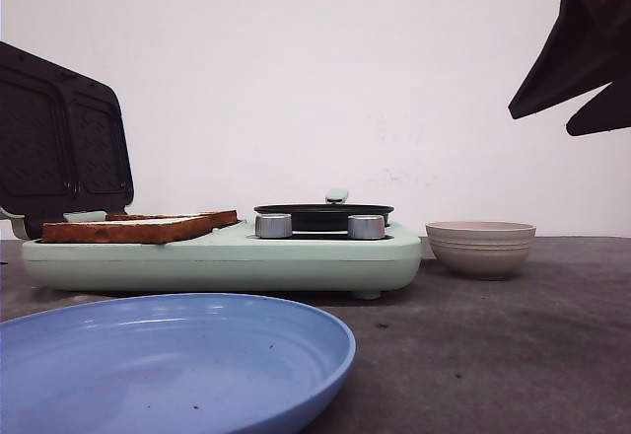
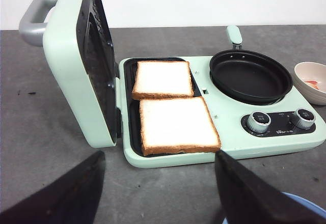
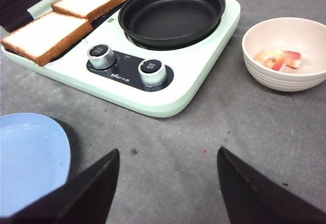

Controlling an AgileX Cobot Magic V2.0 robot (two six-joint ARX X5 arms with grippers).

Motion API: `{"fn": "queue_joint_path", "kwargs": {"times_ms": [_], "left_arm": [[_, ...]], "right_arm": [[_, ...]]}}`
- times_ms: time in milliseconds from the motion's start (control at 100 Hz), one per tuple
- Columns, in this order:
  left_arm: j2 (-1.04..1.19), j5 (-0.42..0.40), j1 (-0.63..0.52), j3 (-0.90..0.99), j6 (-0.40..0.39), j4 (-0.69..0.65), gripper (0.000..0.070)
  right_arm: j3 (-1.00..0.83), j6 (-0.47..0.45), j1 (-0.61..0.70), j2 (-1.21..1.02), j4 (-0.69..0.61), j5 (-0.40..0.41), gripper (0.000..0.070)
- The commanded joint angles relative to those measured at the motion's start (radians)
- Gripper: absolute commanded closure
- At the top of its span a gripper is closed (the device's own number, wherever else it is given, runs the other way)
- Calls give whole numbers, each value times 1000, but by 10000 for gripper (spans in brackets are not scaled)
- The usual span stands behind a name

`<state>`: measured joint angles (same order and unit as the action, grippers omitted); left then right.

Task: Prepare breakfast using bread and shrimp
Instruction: 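Grasp the grey handle of the sandwich-press lid with the left gripper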

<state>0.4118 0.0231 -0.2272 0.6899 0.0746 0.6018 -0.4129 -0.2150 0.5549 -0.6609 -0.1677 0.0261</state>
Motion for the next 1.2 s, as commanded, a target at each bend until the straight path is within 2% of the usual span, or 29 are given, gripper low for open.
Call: {"fn": "queue_joint_path", "kwargs": {"times_ms": [0, 270, 420, 610, 780, 930, 1110, 1190], "left_arm": [[3, -1, -2, 5, 54, -17, 348], [9, 0, 0, 6, 311, -159, 346], [59, 28, 25, 26, 386, -180, 345], [153, 174, 99, 37, 529, -243, 335], [225, 327, 203, 38, 746, -472, 335], [277, 430, 350, 39, 935, -660, 335], [364, 612, 590, 39, 1047, -757, 334], [412, 632, 642, 39, 1089, -799, 335]], "right_arm": [[2, -10, 6, -4, 10, 0, 331], [2, -13, 6, -4, 8, 0, 331], [2, -13, 6, -4, 8, 0, 331], [2, -13, 6, -4, 5, 0, 331], [2, -13, 6, -4, -14, 0, 331], [2, -13, 6, -4, -47, 0, 331], [2, -13, 6, -4, -57, 0, 331], [2, -13, 6, -4, -56, 0, 331]]}}
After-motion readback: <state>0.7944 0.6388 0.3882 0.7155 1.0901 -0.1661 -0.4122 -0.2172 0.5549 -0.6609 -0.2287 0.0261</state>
